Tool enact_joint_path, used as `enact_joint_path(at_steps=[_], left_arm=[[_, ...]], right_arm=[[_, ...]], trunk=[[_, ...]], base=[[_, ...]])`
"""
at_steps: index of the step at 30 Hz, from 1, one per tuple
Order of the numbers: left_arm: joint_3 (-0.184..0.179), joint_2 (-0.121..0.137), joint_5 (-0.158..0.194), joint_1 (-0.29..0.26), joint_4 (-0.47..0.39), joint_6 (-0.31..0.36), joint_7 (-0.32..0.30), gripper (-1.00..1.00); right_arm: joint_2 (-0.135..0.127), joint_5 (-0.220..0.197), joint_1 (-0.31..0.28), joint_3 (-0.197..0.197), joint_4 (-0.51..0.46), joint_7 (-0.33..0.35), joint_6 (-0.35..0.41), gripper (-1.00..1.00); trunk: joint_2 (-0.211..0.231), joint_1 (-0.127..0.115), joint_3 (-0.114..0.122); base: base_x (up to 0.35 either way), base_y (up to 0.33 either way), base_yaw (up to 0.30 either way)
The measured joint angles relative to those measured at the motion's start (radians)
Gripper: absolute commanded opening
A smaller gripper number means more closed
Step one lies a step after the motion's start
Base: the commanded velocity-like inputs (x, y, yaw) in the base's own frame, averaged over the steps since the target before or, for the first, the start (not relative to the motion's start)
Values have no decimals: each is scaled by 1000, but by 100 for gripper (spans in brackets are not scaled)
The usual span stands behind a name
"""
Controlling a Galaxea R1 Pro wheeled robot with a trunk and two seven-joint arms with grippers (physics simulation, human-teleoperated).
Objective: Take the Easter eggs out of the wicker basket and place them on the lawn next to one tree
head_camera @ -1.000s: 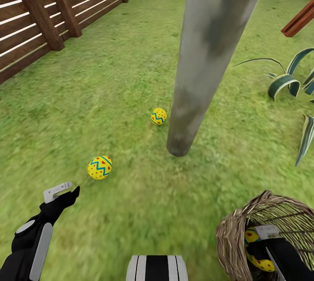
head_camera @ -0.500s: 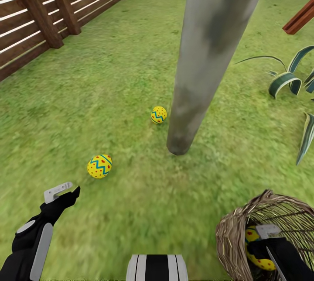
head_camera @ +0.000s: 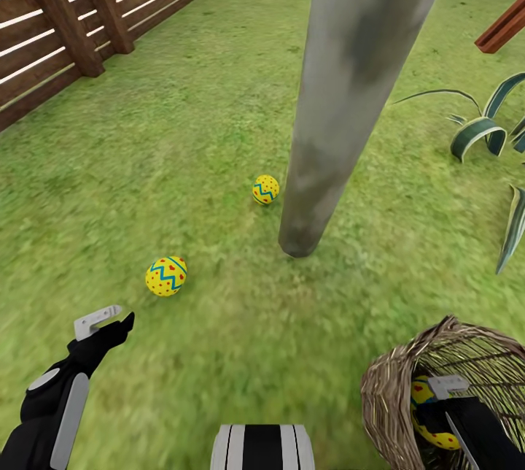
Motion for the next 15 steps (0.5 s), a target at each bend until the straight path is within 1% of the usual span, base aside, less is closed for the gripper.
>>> enact_joint_path(at_steps=[1,6,15], left_arm=[[0,0,0,0,0,0,0,100],[-1,-1,0,0,3,0,0,100],[-2,-2,0,0,9,0,0,100]], right_arm=[[0,0,0,0,0,0,0,-100],[0,-1,0,2,-34,0,1,-100],[0,0,0,3,-37,-1,3,-100]], trunk=[[0,0,0],[0,0,0],[0,0,0]], base=[[0,0,0],[0,0,0],[0,0,0]])
